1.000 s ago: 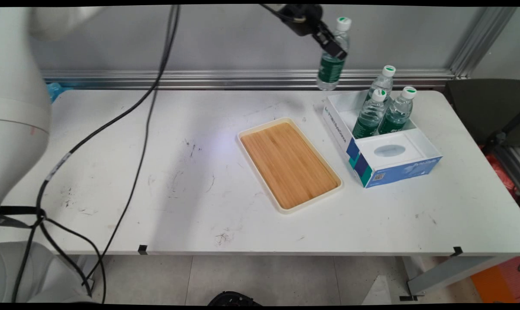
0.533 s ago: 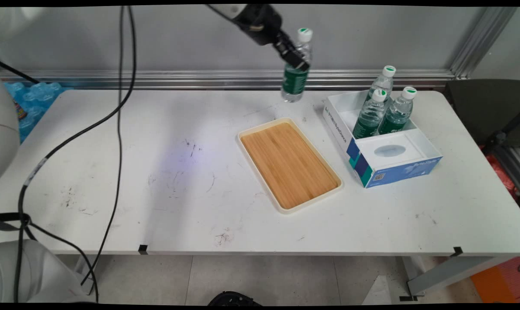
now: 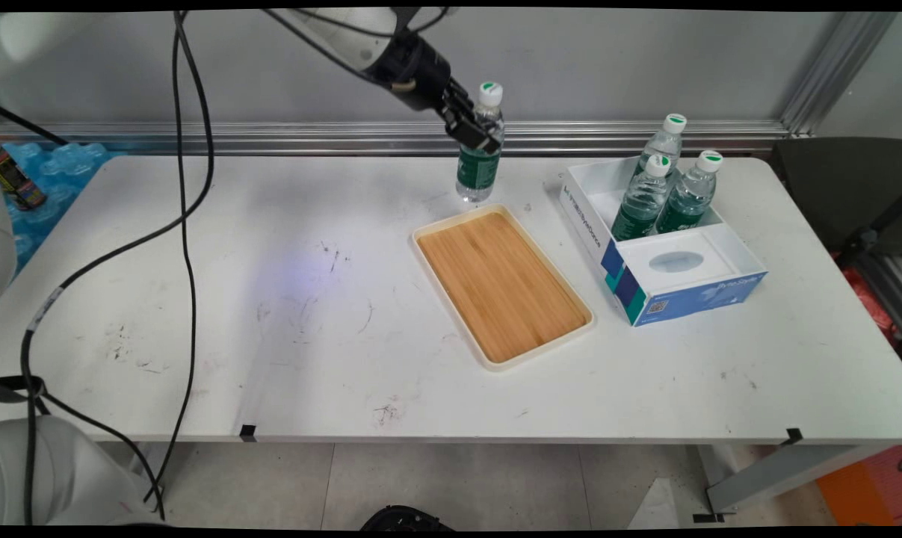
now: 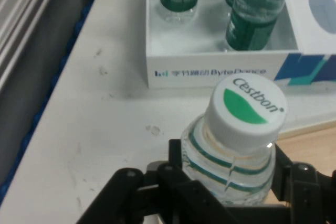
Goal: Place the picked object on the tray
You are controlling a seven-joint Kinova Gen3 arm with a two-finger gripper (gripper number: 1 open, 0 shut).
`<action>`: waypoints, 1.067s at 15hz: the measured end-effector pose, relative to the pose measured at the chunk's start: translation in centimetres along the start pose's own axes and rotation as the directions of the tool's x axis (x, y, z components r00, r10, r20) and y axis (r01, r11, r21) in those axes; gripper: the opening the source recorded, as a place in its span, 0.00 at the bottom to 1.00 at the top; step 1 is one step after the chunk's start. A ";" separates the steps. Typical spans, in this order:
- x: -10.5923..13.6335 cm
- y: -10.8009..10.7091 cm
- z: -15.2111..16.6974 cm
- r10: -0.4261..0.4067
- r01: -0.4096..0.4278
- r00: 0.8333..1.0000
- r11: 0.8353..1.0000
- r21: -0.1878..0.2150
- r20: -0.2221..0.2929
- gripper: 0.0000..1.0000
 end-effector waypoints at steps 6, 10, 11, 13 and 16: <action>-2.5 0.2 3.4 0.022 -0.022 1.000 1.000 -0.010 0.018 0.00; -3.4 0.1 5.6 0.013 -0.013 1.000 1.000 -0.004 0.010 0.00; -3.5 0.1 6.2 0.007 -0.007 1.000 1.000 -0.004 0.007 0.00; -3.7 0.1 6.9 -0.001 0.001 1.000 1.000 -0.006 0.004 0.00; -3.9 -0.1 8.1 -0.018 0.018 1.000 1.000 -0.011 -0.004 0.00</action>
